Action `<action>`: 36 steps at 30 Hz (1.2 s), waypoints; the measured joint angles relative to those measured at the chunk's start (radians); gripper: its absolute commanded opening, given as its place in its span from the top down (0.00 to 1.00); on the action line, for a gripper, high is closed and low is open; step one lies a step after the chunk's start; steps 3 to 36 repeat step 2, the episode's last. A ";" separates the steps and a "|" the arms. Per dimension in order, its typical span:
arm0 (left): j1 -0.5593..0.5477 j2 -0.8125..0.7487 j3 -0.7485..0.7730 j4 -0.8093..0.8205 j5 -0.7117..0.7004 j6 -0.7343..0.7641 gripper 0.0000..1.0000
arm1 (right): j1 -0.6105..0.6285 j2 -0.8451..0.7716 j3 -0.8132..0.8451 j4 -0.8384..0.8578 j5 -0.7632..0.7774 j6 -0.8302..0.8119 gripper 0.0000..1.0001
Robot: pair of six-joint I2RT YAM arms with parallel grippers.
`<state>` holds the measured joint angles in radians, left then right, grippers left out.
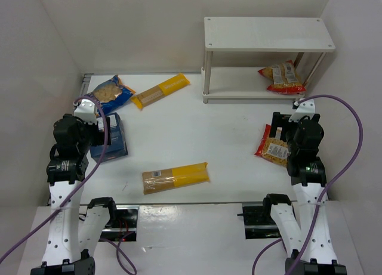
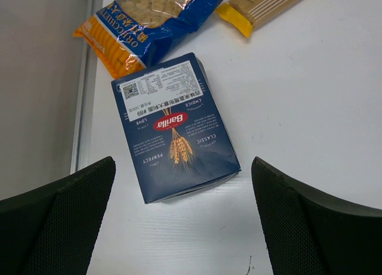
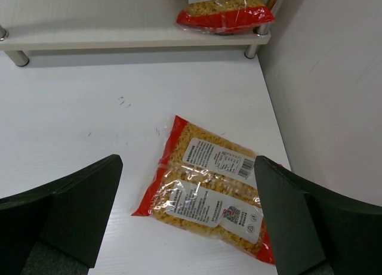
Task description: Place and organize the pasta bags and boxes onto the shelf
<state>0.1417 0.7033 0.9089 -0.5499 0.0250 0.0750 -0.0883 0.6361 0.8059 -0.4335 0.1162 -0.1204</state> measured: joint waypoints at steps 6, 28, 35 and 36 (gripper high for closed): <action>0.000 0.000 0.000 0.000 0.000 0.000 0.00 | 0.000 0.000 0.000 0.000 0.000 0.000 0.00; 0.000 0.000 0.000 0.000 0.000 0.000 0.00 | 0.000 0.000 0.000 0.000 0.000 0.000 0.00; 0.000 0.000 0.000 0.000 0.000 0.000 0.00 | 0.000 0.000 0.000 0.000 0.000 0.000 0.00; 0.000 0.000 0.000 0.000 0.000 0.000 0.00 | 0.000 0.000 0.000 0.000 0.000 0.000 0.00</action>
